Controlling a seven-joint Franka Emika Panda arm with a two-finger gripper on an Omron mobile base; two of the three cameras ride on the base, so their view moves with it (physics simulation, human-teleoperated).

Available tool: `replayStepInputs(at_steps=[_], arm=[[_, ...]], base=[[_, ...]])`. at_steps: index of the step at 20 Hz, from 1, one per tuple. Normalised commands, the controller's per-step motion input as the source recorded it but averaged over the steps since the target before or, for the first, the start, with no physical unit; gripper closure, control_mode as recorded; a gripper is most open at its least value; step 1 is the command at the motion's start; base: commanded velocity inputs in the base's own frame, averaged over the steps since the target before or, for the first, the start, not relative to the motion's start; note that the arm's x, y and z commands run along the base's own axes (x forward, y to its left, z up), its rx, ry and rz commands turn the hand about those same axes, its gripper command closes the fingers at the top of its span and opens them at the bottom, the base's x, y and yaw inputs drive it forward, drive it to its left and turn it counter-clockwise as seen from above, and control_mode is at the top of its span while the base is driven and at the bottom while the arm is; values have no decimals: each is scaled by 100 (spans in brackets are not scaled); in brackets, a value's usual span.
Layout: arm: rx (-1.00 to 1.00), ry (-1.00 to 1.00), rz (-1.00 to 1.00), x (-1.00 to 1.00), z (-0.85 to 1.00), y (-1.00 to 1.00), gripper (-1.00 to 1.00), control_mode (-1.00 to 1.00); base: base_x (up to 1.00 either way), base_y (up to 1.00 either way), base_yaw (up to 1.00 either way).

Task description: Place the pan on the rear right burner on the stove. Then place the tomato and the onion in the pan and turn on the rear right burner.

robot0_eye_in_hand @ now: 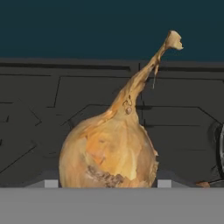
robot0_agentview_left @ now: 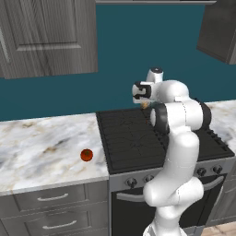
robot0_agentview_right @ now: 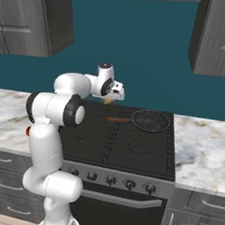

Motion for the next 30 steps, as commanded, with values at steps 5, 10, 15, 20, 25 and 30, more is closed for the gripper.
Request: replayStepInputs(at_steps=[5,10,15,20,25,30], arm=[[0,-2,0,19,0,-52,100,-100],[0,0,0,20,0,-56,100,-100],[0,0,0,16,-1,-66,100,-100],[0,0,0,11,-13,-60,100,-100],[0,0,0,16,-26,-51,100,-100],[0,0,0,16,-28,-39,100,-100]], base=[[0,0,0],[0,0,0],[0,0,0],[0,0,0],[0,0,0],[0,0,0]])
